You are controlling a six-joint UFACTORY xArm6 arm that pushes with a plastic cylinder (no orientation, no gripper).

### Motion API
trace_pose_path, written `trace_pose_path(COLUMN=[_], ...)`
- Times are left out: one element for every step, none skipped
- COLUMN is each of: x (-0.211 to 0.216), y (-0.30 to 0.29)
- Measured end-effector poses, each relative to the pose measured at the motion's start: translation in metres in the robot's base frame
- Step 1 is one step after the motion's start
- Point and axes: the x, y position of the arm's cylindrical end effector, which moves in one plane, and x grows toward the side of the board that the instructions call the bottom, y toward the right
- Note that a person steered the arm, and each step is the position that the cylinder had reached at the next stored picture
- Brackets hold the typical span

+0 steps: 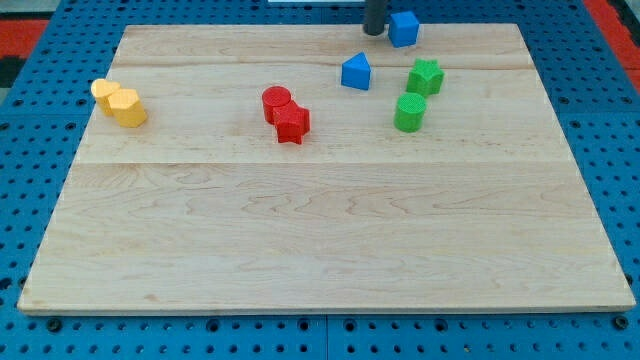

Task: Keep the blue triangle below the blue cube

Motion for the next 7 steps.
trace_pose_path(x=[0.009, 0.041, 0.073, 0.089, 0.092, 0.107, 0.111], y=[-0.079, -0.139, -0.140, -0.122, -0.111, -0.089, -0.036])
